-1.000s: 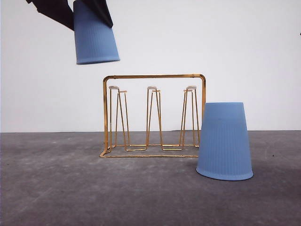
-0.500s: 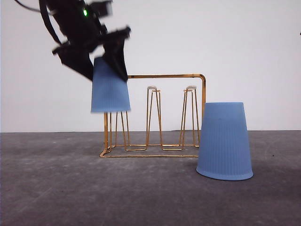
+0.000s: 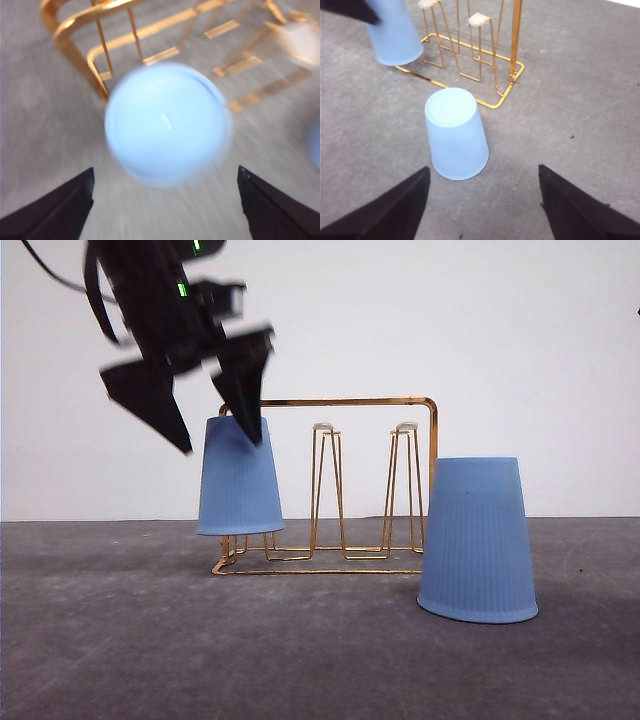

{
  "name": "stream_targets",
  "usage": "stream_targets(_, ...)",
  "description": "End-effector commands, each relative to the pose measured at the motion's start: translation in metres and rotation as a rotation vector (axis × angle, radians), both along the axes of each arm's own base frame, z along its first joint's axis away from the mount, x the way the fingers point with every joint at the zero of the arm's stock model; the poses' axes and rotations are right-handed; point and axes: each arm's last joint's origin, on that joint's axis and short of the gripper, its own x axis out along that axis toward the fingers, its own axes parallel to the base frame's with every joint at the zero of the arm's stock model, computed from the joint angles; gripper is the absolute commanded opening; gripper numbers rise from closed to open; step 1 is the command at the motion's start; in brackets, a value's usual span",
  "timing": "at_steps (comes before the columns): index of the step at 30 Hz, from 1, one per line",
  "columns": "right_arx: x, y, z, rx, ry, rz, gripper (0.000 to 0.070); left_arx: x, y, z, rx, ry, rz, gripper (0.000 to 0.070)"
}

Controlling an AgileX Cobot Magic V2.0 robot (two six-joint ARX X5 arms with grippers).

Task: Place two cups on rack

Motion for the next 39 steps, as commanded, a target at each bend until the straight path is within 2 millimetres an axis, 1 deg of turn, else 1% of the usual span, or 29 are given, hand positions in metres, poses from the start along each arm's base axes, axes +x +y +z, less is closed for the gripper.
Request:
stream_targets(1,0.0,0.001,0.004,0.019,-0.012,0.003,0.044,-0.008,0.002,0.014,-0.034,0.007,-0.009,0.0437)
stream_targets(2,0.0,0.001,0.004,0.022,-0.01,0.002,0.044,-0.013,0.005,0.019,-0.045,0.017,-0.004,0.0422)
stream_targets(6,0.001,0.001,0.004,0.037,0.003,-0.003,0.0441,-0.032,0.016,0.03,-0.059,0.046,0.036,0.0423)
stream_targets(10,0.005,0.003,0.004,0.055,0.01,0.027,0.0441,-0.055,0.029,0.028,-0.101,0.005,0.064,0.0423)
stream_targets(13,0.011,0.007,0.004,0.071,0.009,0.052,0.0441,-0.075,0.041,0.017,-0.156,-0.047,0.097,0.0423)
stream_targets(17,0.026,0.014,0.003,0.078,0.008,0.074,0.045,-0.103,0.058,-0.005,-0.212,-0.086,0.144,0.0423)
stream_targets(18,0.03,0.016,0.002,0.079,0.009,0.078,0.0465,-0.108,0.062,-0.01,-0.216,-0.089,0.151,0.0423)
stream_targets(21,0.044,0.022,-0.002,0.081,0.025,0.089,0.0564,-0.124,0.071,-0.024,-0.196,-0.081,0.176,0.0423)
stream_targets(22,0.049,0.024,-0.004,0.08,0.034,0.092,0.0582,-0.128,0.073,-0.027,-0.19,-0.074,0.18,0.0423)
stream_targets(25,0.063,0.033,-0.012,0.073,0.062,0.11,0.0592,-0.135,0.076,-0.03,-0.18,-0.056,0.185,0.0423)
stream_targets(28,0.078,0.043,-0.022,0.065,0.087,0.133,0.0595,-0.136,0.077,-0.029,-0.187,-0.064,0.186,0.0423)
stream_targets(32,0.095,0.057,-0.037,0.053,0.112,0.168,0.0663,-0.135,0.076,-0.028,-0.194,-0.077,0.185,0.0423)
stream_targets(36,0.11,0.069,-0.053,0.032,0.128,0.172,0.0664,-0.135,0.076,-0.028,-0.194,-0.077,0.185,0.0423)
stream_targets(39,0.119,0.074,-0.067,0.008,0.159,0.157,0.0663,-0.135,0.076,-0.028,-0.195,-0.078,0.185,0.0423)
